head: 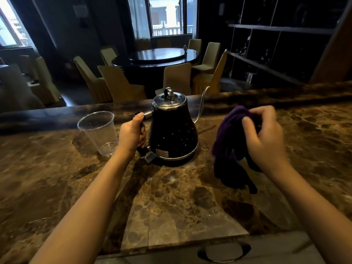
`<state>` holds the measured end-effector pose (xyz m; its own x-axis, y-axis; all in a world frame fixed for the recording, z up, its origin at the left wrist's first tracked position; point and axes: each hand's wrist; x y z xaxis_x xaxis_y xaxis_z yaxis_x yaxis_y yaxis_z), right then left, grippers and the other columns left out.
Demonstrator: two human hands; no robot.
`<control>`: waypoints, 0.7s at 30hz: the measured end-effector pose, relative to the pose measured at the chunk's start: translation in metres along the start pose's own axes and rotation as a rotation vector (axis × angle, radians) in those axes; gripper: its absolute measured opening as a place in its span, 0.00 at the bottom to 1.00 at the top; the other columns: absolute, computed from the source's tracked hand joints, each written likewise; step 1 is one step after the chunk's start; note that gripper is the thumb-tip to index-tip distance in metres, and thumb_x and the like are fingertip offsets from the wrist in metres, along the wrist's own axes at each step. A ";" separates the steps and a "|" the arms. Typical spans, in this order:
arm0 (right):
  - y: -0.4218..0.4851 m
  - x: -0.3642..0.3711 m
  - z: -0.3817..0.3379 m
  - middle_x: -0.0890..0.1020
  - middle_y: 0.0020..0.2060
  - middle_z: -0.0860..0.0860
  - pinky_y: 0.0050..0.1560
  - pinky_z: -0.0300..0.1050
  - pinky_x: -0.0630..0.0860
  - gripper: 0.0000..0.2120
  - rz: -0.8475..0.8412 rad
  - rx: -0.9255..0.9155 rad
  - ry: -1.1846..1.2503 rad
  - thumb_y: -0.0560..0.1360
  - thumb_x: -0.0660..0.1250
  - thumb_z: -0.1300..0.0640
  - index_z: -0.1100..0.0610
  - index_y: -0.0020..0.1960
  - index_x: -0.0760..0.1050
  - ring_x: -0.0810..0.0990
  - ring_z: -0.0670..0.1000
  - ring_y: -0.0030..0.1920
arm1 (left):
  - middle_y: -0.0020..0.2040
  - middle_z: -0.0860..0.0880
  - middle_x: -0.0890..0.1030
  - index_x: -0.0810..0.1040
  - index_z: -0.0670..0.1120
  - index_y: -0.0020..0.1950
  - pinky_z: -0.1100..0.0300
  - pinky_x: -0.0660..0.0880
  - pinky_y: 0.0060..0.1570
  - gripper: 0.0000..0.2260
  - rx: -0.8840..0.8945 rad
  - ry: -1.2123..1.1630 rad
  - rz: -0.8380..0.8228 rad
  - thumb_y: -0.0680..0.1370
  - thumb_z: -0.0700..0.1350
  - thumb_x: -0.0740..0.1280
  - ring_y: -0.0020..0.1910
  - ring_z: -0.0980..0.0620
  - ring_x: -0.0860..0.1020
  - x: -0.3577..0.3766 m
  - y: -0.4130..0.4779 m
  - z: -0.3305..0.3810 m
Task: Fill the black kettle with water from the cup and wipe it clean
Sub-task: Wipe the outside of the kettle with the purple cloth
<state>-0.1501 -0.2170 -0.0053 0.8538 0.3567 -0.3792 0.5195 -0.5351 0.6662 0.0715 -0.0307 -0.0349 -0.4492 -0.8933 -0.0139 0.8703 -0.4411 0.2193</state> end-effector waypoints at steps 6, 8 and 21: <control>0.027 0.052 -0.024 0.71 0.37 0.44 0.36 0.25 0.68 0.02 0.201 0.116 0.219 0.77 0.58 0.60 0.55 0.50 0.65 0.72 0.40 0.36 | 0.14 0.52 0.62 0.63 0.43 0.26 0.64 0.59 0.20 0.22 -0.040 0.005 -0.053 0.73 0.57 0.57 0.14 0.53 0.60 -0.002 0.004 0.003; 0.031 0.083 -0.034 0.74 0.43 0.51 0.45 0.31 0.68 0.05 0.184 -0.034 0.213 0.76 0.60 0.60 0.60 0.51 0.69 0.72 0.46 0.42 | 0.14 0.52 0.62 0.63 0.43 0.25 0.65 0.59 0.19 0.22 -0.046 0.008 -0.068 0.71 0.58 0.57 0.14 0.53 0.59 -0.003 0.007 0.004; -0.009 0.168 -0.005 0.77 0.58 0.50 0.54 0.48 0.64 0.13 -0.002 -0.816 -0.610 0.72 0.63 0.50 0.52 0.55 0.76 0.67 0.54 0.55 | 0.14 0.52 0.63 0.63 0.45 0.21 0.65 0.59 0.19 0.25 -0.039 0.010 -0.102 0.76 0.56 0.56 0.14 0.54 0.61 -0.004 0.010 0.002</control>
<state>-0.0116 -0.1486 -0.0723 0.8436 -0.2166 -0.4913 0.5334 0.2321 0.8134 0.0815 -0.0309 -0.0310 -0.5341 -0.8443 -0.0440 0.8273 -0.5327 0.1781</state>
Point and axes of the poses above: each hand's wrist, its own y-axis towards the middle knuckle, its own x-axis out of the palm, z = x × y
